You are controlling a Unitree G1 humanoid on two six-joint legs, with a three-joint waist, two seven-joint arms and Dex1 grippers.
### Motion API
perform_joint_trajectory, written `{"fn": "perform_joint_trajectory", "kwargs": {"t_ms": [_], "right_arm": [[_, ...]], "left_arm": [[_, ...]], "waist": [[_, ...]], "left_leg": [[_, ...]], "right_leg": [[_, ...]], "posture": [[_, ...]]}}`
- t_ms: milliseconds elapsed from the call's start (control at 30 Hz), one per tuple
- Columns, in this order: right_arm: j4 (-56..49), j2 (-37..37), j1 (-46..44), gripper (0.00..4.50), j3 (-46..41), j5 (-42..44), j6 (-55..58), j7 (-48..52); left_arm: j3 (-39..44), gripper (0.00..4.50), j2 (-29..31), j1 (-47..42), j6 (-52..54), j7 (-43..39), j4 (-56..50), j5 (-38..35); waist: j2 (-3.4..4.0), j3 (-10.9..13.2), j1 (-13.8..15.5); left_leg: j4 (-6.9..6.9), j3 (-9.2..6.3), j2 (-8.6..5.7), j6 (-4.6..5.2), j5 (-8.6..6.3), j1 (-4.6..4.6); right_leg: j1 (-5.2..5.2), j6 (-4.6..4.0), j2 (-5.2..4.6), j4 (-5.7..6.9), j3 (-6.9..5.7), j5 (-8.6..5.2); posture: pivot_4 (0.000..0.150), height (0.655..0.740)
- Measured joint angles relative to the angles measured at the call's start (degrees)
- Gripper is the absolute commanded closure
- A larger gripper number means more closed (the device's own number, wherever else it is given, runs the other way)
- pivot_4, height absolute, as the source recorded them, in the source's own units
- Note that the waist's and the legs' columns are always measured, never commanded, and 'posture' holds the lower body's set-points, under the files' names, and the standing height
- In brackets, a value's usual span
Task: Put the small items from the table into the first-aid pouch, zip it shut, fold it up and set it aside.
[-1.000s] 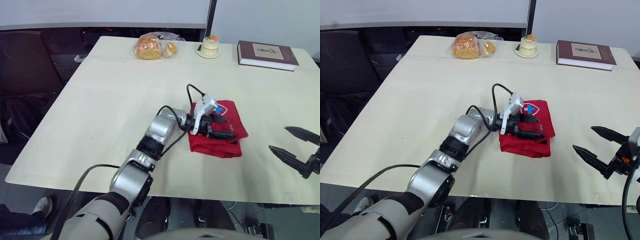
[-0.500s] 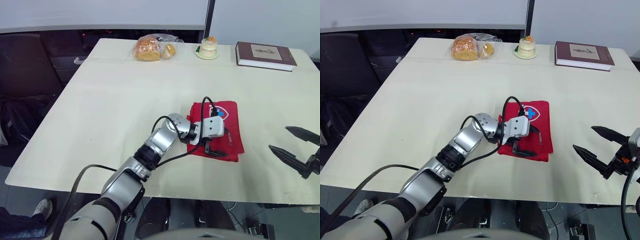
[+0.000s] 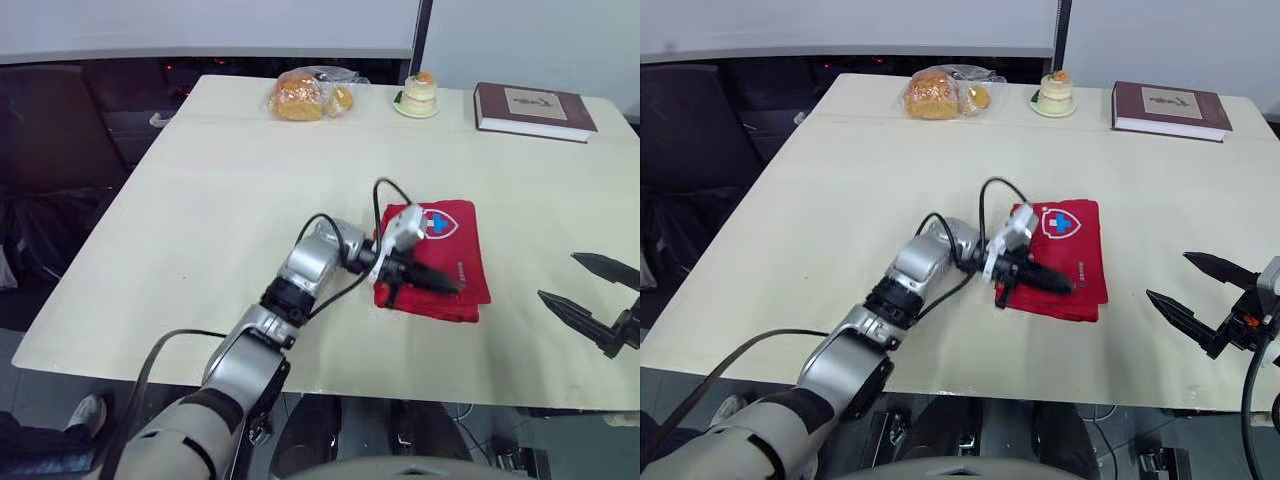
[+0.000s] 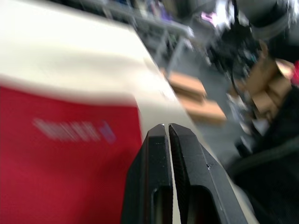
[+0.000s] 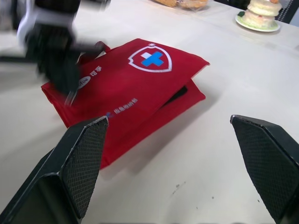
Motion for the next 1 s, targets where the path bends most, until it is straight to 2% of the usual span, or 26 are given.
{"fn": "perform_joint_trajectory", "kwargs": {"t_ms": [100, 233, 433, 667, 800, 1000], "right_arm": [[0.01, 0.03, 0.03, 0.0, 0.03, -0.01, -0.05, -0.06], [-0.02, 0.15, 0.12, 0.0, 0.1, 0.0, -0.23, -0.19], [-0.01, 0.18, 0.23, 0.0, 0.09, -0.03, -0.62, -0.4], [-0.01, 0.27, 0.86, 0.0, 0.09, -0.04, -1.29, -0.97], [-0.1, 0.91, 1.6, 0.0, 0.08, -0.07, -1.6, -1.14], [-0.4, 0.98, 2.09, 0.0, 0.07, -0.05, -1.79, -1.2]], "left_arm": [[2.74, 4.42, -2.96, -3.33, -2.78, 4.03, 4.08, 0.13], [1.85, 4.42, -6.49, -6.15, -13.42, 12.58, 15.9, 6.85], [-0.02, 4.42, -7.56, -10.77, -25.01, 16.48, 31.14, 14.66], [-3.44, 4.42, -7.59, -10.96, -34.5, 14.13, 34.16, 20.62], [-6.57, 4.42, -8.06, -5.11, -36.05, 8.14, 29.48, 22.4], [-10.31, 4.42, -7.1, -0.93, -37.24, 3.4, 24.24, 24.28]], "waist": [[0.0, 0.0, -0.07], [-0.02, 0.01, -0.16], [-0.02, 0.01, -0.3], [-0.01, -0.05, -0.28], [0.0, -0.51, -0.16], [0.08, -1.04, -0.24]], "left_leg": [[0.0, 0.03, -0.01, 0.06, -0.03, 0.0], [-0.01, 0.04, -0.03, 0.06, -0.04, 0.0], [-0.01, 0.04, -0.02, 0.07, -0.04, 0.0], [-0.01, 0.05, 0.0, 0.07, -0.05, 0.04], [-0.01, 0.04, 0.03, 0.1, -0.07, 0.1], [-0.02, -0.01, 0.05, 0.16, -0.1, 0.18]], "right_leg": [[0.01, 0.02, 0.0, -0.05, 0.03, 0.0], [0.01, 0.01, 0.01, -0.06, 0.05, 0.01], [0.0, 0.01, 0.02, -0.07, 0.04, 0.0], [0.03, 0.0, 0.02, -0.07, 0.05, 0.01], [0.15, -0.01, 0.0, -0.12, 0.03, -0.01], [0.3, -0.24, 0.04, -0.27, 0.02, -0.14]], "posture": [[0.15, 0.7289], [0.15, 0.7289], [0.15, 0.7289], [0.15, 0.7289], [0.15, 0.7289], [0.15, 0.7289]]}}
